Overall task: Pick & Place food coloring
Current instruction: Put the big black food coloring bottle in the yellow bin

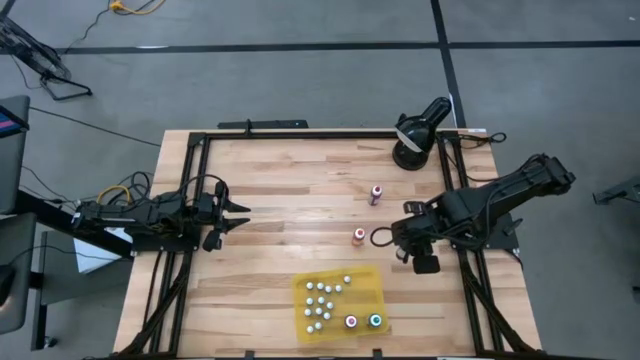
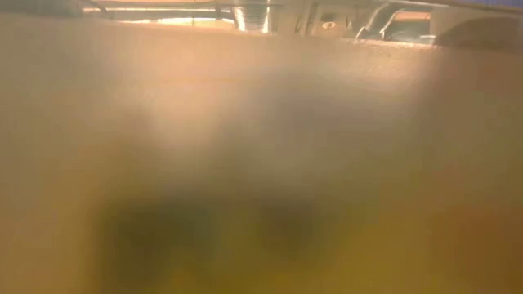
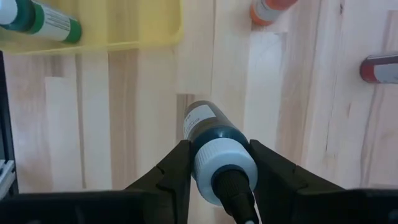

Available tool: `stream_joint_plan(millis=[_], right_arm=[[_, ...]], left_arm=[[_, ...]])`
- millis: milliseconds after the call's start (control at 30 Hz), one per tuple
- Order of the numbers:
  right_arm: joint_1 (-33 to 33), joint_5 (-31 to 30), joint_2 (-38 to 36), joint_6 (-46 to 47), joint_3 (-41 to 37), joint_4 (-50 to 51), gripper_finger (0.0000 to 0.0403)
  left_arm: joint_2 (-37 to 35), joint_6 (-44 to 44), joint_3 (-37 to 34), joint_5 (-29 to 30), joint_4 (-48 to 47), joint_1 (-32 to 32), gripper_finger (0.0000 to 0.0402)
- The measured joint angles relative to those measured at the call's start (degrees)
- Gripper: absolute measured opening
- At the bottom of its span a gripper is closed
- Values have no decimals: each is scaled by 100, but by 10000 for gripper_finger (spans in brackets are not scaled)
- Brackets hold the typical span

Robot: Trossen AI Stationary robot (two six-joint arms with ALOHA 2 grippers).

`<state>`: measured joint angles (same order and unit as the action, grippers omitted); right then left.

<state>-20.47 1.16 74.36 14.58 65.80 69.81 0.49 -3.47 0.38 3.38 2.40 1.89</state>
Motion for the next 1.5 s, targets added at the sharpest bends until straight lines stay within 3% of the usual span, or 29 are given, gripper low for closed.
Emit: stream_joint_plan(millis=[233,567,733,1200,1500], right_arm=[[-50,-69,-6,47,576,389,119],[-182,-552,507,169,2599,1940,119],[-343,-576,901,102,3386,2022,119],[-609,-481,1389,-116,3501,1816,119],[-948,-533,2200,-915,4333,1435,119]], left_arm=[[0,-2,0,0,0,0,121],[1,-2,0,0,0,0,121],[1,-2,0,0,2,2,121],[0,-2,0,0,1,0,121],[1,0,0,0,0,0,121]])
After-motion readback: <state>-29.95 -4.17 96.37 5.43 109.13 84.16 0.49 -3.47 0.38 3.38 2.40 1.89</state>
